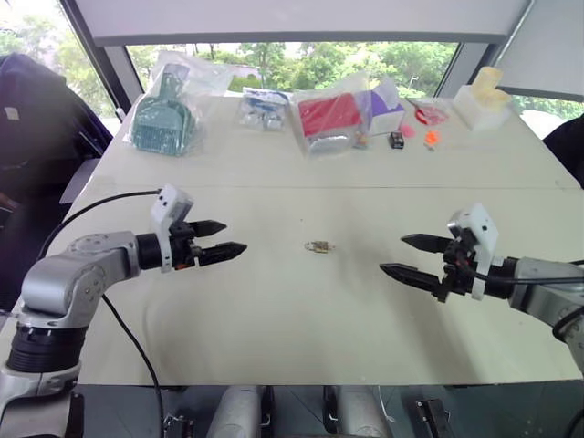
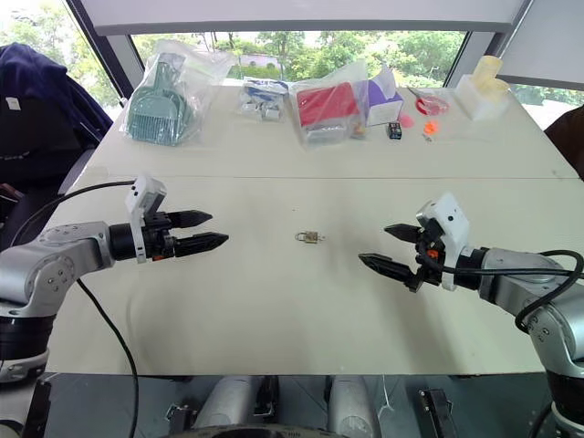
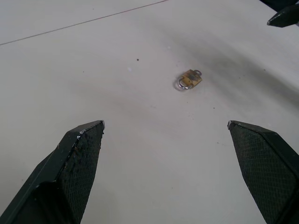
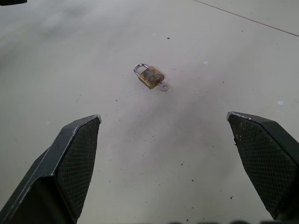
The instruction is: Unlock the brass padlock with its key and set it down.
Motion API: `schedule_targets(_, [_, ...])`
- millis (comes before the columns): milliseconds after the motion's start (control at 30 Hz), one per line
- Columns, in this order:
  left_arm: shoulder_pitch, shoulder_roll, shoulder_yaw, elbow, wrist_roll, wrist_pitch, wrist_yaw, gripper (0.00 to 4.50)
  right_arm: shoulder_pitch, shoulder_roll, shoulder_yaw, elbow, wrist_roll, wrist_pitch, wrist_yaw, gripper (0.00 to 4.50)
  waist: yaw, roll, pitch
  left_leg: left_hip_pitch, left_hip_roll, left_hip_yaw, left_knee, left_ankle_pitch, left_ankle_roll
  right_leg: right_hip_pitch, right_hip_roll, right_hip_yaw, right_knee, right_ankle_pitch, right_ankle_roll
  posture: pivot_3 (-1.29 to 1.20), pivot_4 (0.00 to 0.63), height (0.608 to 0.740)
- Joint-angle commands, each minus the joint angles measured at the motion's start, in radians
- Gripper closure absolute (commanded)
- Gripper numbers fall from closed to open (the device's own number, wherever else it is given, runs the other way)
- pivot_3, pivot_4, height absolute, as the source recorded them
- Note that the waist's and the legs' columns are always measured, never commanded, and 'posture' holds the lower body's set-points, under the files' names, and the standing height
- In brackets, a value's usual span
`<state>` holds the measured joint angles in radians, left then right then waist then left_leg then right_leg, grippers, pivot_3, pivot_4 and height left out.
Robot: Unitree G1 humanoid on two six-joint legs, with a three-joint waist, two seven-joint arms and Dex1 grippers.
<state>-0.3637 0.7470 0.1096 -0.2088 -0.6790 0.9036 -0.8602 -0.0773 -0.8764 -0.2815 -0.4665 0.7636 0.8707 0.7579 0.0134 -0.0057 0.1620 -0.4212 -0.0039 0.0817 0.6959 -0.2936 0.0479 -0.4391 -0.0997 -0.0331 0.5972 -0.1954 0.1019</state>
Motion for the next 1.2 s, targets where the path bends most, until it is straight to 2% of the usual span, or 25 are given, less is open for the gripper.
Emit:
schedule_targets(33, [-0.012, 0.004, 0.004, -0.020, 0.011, -0.030, -0.001, 0.10, 0.008, 0.008, -0.018, -0.020, -0.001, -0.024, 0.003, 0.00, 0.000, 0.000, 0.000, 0.000, 0.000, 0.000, 0.000, 0.000, 0.000, 0.000, -0.001, 0.000, 0.000, 0.000, 0.000, 0.00, 0.150, 0.740])
schedule_targets(467, [-0.016, 0.007, 0.001, -0.056, 0.012, -0.008, 0.027, 0.10, 0.016, 0.041, -0.010, -0.049, 0.005, -0.015, -0.036, 0.00, -0.001, 0.000, 0.000, 0.000, 0.000, 0.000, 0.000, 0.000, -0.001, -0.001, -0.003, 0.001, 0.000, 0.000, 0.000, 0.00, 0.150, 0.740])
schedule_targets(633, [-0.035, 0.013, -0.067, -0.046, 0.147, -0.083, 0.093, 0.10, 0.006, 0.049, 0.005, -0.028, -0.007, -0.023, -0.035, 0.00, -0.001, 0.000, 0.000, 0.000, 0.000, 0.000, 0.000, -0.001, -0.001, -0.001, -0.004, 0.001, 0.000, 0.000, 0.000, 0.00, 0.150, 0.740])
schedule_targets(733, [-0.037, 0.018, -0.076, -0.043, 0.137, -0.080, 0.059, 0.10, -0.007, 0.049, 0.010, -0.017, -0.011, -0.021, -0.038, 0.00, -0.002, 0.000, 0.000, 0.000, 0.000, 0.000, -0.001, -0.001, -0.002, -0.001, -0.004, 0.001, 0.000, 0.000, -0.001, 0.00, 0.150, 0.740])
schedule_targets(833, [-0.067, 0.064, -0.109, -0.027, 0.137, -0.089, -0.034, 0.10, 0.000, 0.045, -0.004, -0.028, -0.003, 0.001, -0.052, 0.00, -0.002, 0.000, 0.000, -0.002, 0.000, 0.000, -0.001, -0.001, -0.003, -0.003, -0.005, 0.001, 0.000, 0.000, -0.001, 0.00, 0.150, 0.740])
schedule_targets(933, [-0.196, 0.111, -0.194, 0.054, 0.179, -0.125, -0.164, 0.10, 0.006, 0.034, -0.052, -0.047, 0.037, 0.047, -0.074, 0.00, 0.004, 0.000, 0.000, -0.003, 0.000, -0.001, -0.002, -0.001, -0.003, -0.004, -0.005, 0.001, 0.000, 0.000, -0.001, 0.00, 0.150, 0.740])
schedule_targets(1033, [-0.405, 0.098, -0.333, 0.208, 0.271, -0.225, -0.335, 0.10, -0.006, 0.048, -0.073, -0.076, 0.085, 0.089, -0.105, 0.00, 0.004, 0.000, 0.000, -0.004, -0.001, -0.001, -0.001, 0.000, -0.003, -0.004, -0.005, 0.000, -0.001, 0.001, -0.002, 0.00, 0.150, 0.740])
schedule_targets(1100, [-0.561, 0.032, -0.442, 0.358, 0.359, -0.324, -0.436, 0.10, -0.009, 0.073, -0.060, -0.096, 0.095, 0.096, -0.135, 0.00, 0.004, 0.000, 0.000, -0.004, -0.001, -0.001, 0.000, 0.000, -0.002, -0.004, -0.004, -0.001, -0.001, 0.001, -0.002, 0.00, 0.150, 0.740])
schedule_targets(1200, [-0.761, -0.125, -0.585, 0.622, 0.494, -0.470, -0.547, 0.10, 0.002, 0.128, -0.035, -0.127, 0.091, 0.090, -0.192, 0.00, 0.016, 0.000, 0.000, -0.005, -0.001, -0.001, 0.002, 0.000, 0.000, -0.003, -0.003, -0.003, -0.002, 0.001, -0.002, 0.00, 0.150, 0.740])
